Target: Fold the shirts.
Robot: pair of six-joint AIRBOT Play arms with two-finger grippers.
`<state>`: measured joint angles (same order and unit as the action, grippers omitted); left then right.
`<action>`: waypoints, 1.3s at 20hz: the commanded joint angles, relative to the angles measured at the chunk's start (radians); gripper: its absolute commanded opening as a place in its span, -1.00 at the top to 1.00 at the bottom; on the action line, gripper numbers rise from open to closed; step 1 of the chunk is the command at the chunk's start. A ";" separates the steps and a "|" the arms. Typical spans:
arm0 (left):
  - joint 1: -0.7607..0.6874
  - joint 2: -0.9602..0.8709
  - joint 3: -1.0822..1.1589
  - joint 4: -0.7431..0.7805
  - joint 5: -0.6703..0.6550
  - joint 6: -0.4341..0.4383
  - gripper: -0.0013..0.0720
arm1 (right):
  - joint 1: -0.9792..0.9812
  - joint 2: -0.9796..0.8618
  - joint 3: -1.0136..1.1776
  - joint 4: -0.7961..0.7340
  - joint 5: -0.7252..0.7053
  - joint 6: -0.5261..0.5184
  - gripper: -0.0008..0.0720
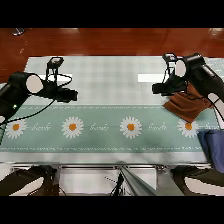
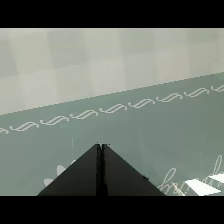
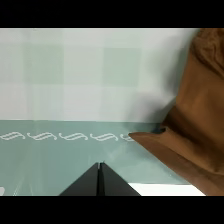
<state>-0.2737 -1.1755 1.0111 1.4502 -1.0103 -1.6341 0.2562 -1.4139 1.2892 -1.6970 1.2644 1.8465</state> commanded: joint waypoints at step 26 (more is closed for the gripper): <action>0.003 -0.091 0.000 0.001 0.283 -0.002 -0.95 | -0.570 -0.249 0.013 0.201 -0.261 -0.077 0.49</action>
<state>-0.2733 -1.2526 1.0107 1.4506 -0.7067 -1.6344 -0.2924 -1.6375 1.2930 -1.6482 0.9520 1.8839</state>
